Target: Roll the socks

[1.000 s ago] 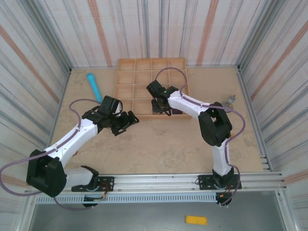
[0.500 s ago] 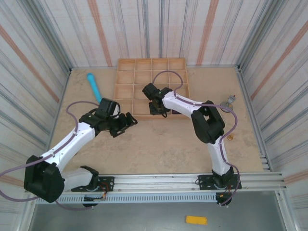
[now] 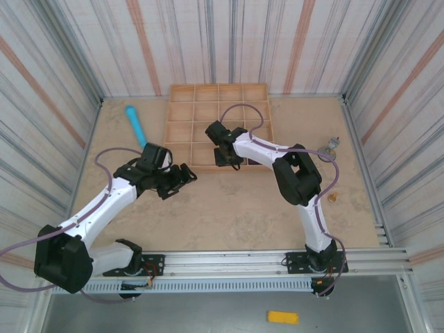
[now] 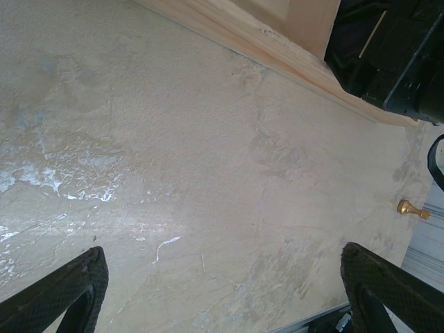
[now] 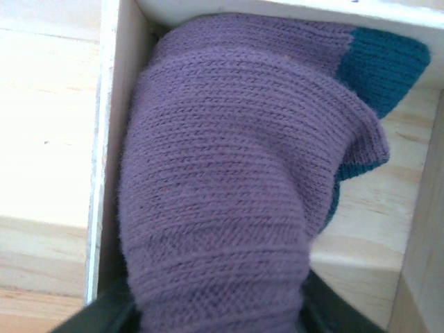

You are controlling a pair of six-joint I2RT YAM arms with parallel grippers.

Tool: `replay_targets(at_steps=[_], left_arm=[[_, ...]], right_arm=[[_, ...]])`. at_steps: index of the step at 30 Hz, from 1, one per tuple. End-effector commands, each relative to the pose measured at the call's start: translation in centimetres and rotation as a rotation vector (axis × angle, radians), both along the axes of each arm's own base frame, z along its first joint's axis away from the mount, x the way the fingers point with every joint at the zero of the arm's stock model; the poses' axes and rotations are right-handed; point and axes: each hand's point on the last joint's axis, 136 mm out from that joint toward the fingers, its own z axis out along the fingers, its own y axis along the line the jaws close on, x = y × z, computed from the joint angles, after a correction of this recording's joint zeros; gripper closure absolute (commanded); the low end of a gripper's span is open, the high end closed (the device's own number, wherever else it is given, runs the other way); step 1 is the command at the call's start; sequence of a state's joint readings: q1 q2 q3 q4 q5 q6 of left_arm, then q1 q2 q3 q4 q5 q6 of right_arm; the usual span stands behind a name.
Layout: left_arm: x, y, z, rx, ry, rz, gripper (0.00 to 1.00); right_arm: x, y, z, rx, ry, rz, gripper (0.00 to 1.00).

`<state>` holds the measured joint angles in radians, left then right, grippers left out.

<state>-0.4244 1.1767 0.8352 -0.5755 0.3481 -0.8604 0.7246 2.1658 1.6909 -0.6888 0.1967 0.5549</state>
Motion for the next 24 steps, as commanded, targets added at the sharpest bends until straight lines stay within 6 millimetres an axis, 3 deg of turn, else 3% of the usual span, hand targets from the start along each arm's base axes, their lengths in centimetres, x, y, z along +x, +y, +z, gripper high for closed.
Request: replay_targets(at_steps=[1,9,14,17,24], left_arm=[[-0.1,0.2,0.1,-0.009,-0.006,0.003,0.11],[-0.2,0.4,0.1,-0.004,-0.007,0.005,0.11],[0.0,0.4,0.0,0.004,-0.006,0.003,0.11],[0.4,0.9,0.6,0.056,-0.020,-0.008,0.10],[2.9,3.5,2.9,0.233,-0.146,-0.056,0.07]], right_arm=[[-1.9,0.6,0.3,0.033,0.050,0.048,0.48],[-2.7,0.4,2.3,0.039,0.057,0.120,0.30],[-2.7,0.0,4.6,0.052,0.024,0.160,0.15],[-2.8,-0.1,6.4,0.066,-0.010,0.192,0.01],[-3.8,-1.1,11.2,0.138,-0.076,0.211,0.01]])
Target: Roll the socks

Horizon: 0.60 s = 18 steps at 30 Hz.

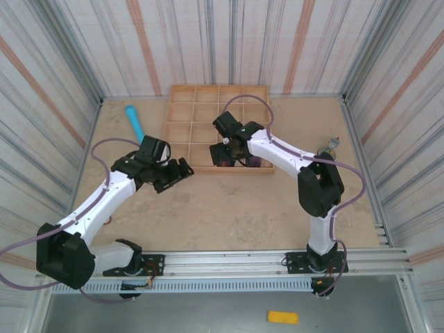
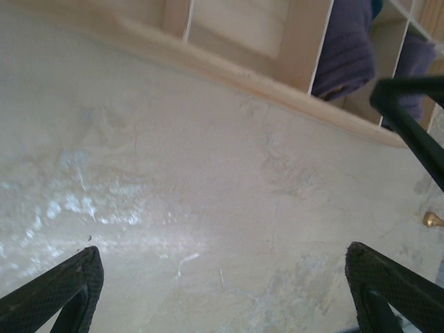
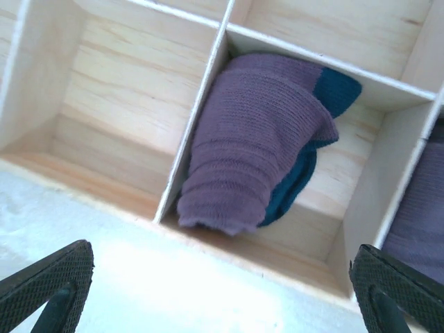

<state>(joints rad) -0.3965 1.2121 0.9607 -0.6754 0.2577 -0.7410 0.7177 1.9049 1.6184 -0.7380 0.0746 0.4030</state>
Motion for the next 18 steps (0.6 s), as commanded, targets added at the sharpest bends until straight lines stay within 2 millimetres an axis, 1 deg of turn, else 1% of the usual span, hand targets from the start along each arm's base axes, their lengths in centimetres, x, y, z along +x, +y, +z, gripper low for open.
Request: replay_targets(at_steps=[1,2,4,5,6,8,10,11,13,15,16,18], left_arm=[[1.5,2.3,1.4,0.148,-0.104,-0.048,0.06],[2.0,2.8,1.8,0.183,-0.142,-0.063,0.06],[3.4,3.9,2.4,0.264,-0.241,-0.119,0.06],[3.9,4.3,2.5,0.270,-0.263,-0.138,0.07],[4.4,4.6,2.6,0.248,-0.282,-0.160,0.08],[5.8,6.3,3.1,0.232,-0.330,-0.141,0.09],[7.4,9.5,3.3,0.275,-0.411,-0.065,0.09],[8.0,11.0,3.2,0.306,-0.451,-0.024,0.09],[9.2,14.2,2.8,0.433,-0.561,0.060,0.08],[9.7,16.7,1.9,0.522,-0.621,0.125,0.07],[9.7,17.9,1.0,0.546,-0.636,0.152,0.07],[9.6,19.5,-0.4,0.572,-0.660,0.196,0.07]], right_arm=[[-1.0,-1.5,3.2,0.023,-0.049,0.026,0.01],[-1.2,-2.0,3.8,0.020,-0.075,0.024,0.01],[-1.2,-3.9,4.9,0.000,-0.139,-0.005,0.01],[-1.1,-4.9,5.3,-0.009,-0.161,-0.024,0.01],[-1.0,-6.3,5.6,-0.022,-0.186,-0.056,0.01],[-0.9,-8.9,6.0,-0.022,-0.218,-0.110,0.01],[-1.1,-11.4,6.0,0.010,-0.247,-0.153,0.01],[-1.2,-12.4,6.3,0.029,-0.281,-0.161,0.01],[-1.5,-14.6,6.0,0.050,-0.376,-0.192,0.01],[-1.9,-17.0,5.1,0.069,-0.409,-0.246,0.01],[-2.0,-18.3,4.7,0.082,-0.416,-0.272,0.01],[-2.1,-20.3,3.7,0.062,-0.442,-0.300,0.01]])
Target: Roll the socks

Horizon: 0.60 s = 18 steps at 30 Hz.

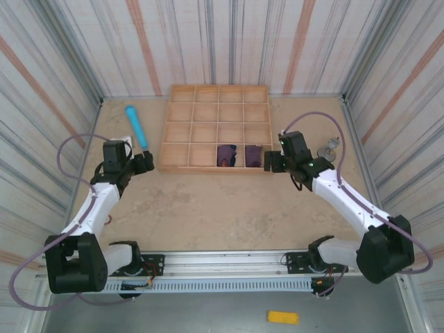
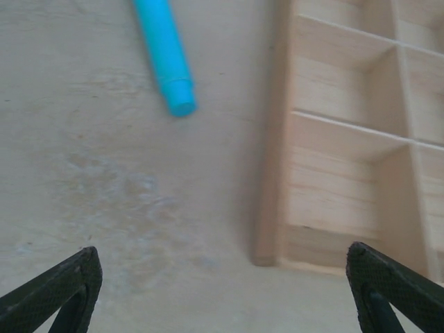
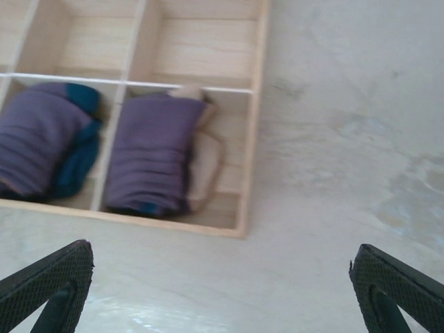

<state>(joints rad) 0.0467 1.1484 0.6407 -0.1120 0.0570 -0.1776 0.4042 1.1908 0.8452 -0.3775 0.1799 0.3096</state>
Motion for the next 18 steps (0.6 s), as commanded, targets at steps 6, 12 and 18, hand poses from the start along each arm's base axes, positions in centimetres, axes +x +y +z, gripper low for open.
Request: replay_targets(at_steps=[6,12,18], left_arm=[[3.4,3.0,0.3,0.123,-0.324,0.047,0.01],[4.6,0.3,-1.9,0.148,-0.350,-0.092,0.01],[5.3,-1.7,-3.9,0.218,-0.302,-0.166,0.01]], right_arm=[[1.3,-5.4,-0.8,-0.119,-0.267,-0.027,0.01],[1.5,-9.5,-4.0,-0.103,-0.355,-0.144,0.01],[3.3,-10.3,-3.9,-0.106,-0.477,-0.118,0.01]])
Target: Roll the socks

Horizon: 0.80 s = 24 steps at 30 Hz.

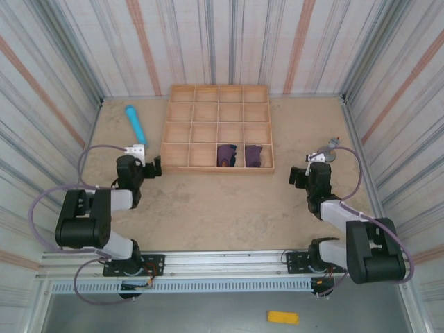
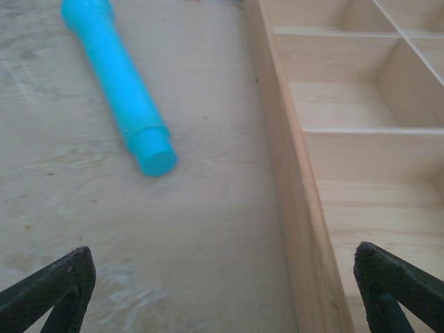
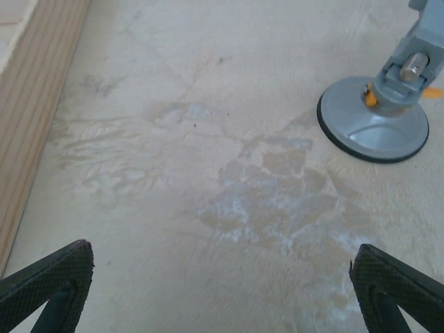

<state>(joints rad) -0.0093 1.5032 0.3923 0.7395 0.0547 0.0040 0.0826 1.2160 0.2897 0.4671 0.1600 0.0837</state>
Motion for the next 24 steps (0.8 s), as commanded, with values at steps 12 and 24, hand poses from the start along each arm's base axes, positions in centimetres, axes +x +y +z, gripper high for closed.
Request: replay_targets(at_steps=[12,24], left_arm=[[1.0,0.5,1.6,0.078,-0.068,0.020,0.01],[1.0,0.5,1.6,0.078,-0.067,0.018,0.01]], right_arm=[[5.7,-2.8,1.1,0.070,-0.187,-0.053,0.01],[5.9,-2.7,0.9,0.030,-0.156,-0.067,0.01]])
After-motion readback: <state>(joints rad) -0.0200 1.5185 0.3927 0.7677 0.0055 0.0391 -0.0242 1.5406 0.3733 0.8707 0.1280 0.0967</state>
